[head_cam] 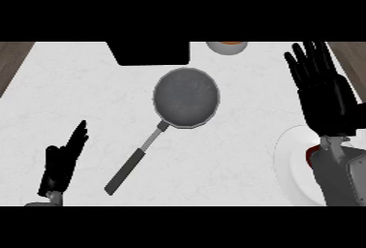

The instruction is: Pick the can from the plate and place it in the pan

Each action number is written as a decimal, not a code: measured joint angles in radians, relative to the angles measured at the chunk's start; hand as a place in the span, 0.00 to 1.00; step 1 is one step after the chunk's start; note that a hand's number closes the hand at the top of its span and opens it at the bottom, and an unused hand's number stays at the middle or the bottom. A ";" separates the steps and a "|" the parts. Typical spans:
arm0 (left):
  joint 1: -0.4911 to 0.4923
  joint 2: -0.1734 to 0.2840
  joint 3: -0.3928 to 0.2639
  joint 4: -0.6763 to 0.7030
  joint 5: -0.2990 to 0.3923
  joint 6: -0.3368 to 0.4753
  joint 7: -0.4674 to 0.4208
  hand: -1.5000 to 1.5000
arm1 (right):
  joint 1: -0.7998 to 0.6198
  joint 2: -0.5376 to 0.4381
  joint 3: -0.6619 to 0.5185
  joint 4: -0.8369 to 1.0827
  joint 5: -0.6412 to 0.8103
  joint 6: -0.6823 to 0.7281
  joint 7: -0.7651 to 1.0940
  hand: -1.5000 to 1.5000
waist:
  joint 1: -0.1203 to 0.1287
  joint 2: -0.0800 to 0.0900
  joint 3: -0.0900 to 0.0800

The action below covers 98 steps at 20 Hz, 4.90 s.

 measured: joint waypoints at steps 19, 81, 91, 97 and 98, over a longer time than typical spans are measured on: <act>0.037 0.038 -0.036 -0.203 -0.101 0.046 0.054 0.50 | 0.503 -0.526 -0.317 0.297 0.177 0.181 0.053 0.00 | -0.005 -0.004 -0.003; 0.073 -0.048 0.053 -0.330 -0.199 -0.080 0.126 0.50 | 0.077 -0.449 0.072 0.391 0.459 0.894 0.717 0.00 | 0.019 -0.002 -0.003; 0.073 -0.085 0.066 -0.326 -0.234 -0.093 0.119 0.50 | 0.102 -0.383 0.014 0.441 0.598 0.923 0.659 0.00 | 0.018 -0.002 -0.003; 0.053 -0.099 0.079 -0.324 -0.249 -0.102 0.136 0.50 | 0.113 -0.332 -0.017 0.481 0.691 0.902 0.579 1.00 | 0.019 -0.004 -0.007; 0.056 -0.097 0.081 -0.340 -0.246 -0.110 0.145 0.50 | 0.114 -0.328 -0.025 0.488 0.700 0.896 0.562 1.00 | 0.019 -0.005 -0.008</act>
